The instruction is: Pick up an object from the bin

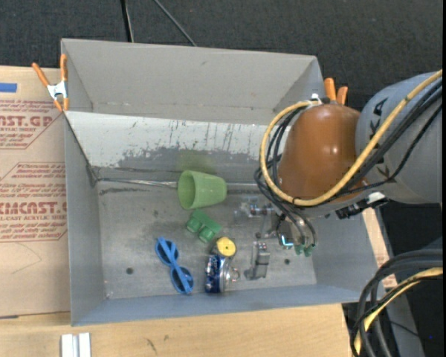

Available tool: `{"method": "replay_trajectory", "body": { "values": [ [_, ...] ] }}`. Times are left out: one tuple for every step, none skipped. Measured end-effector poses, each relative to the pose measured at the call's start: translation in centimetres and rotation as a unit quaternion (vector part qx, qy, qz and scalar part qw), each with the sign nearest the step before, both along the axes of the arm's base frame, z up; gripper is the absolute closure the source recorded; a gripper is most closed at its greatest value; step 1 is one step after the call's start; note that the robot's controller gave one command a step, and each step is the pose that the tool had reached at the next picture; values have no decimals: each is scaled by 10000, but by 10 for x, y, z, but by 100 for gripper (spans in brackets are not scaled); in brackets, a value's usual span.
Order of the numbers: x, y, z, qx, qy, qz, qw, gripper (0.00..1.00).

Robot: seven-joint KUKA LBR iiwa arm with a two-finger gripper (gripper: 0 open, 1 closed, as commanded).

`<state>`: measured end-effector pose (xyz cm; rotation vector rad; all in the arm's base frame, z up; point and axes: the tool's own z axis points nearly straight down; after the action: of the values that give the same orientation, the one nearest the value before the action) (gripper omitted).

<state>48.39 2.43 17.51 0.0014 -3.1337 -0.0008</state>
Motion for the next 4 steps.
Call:
{"method": "replay_trajectory", "body": {
  "values": [
    [20, 18, -104, -4, -127, 681, 9976, 0],
    [20, 19, -102, 5, -105, 688, 9976, 100],
    [32, -12, 107, -3, -100, 912, 9958, 100],
    [3, -1, -18, 5, 3, 398, 9992, 100]
  ]
}}
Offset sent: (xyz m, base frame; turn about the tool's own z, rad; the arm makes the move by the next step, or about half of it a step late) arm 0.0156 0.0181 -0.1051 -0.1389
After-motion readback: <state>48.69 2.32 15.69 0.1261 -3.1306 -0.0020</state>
